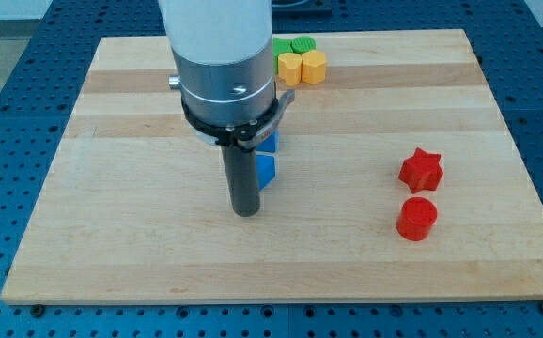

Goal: Move the hand to the left of the red star

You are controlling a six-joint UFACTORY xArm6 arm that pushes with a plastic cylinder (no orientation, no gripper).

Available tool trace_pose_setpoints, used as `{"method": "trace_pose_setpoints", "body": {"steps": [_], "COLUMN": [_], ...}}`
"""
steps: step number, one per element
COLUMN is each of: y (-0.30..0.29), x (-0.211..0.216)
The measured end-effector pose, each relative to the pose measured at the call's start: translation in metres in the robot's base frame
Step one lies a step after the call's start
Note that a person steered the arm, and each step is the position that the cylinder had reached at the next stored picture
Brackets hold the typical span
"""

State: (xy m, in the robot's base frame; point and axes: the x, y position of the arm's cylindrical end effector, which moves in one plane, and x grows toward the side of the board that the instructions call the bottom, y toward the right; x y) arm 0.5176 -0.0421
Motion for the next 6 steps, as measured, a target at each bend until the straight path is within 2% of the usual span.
{"method": "trace_pose_setpoints", "body": {"steps": [1,6], "y": [0.013,0.006], "x": [-0.02,-0.034]}}
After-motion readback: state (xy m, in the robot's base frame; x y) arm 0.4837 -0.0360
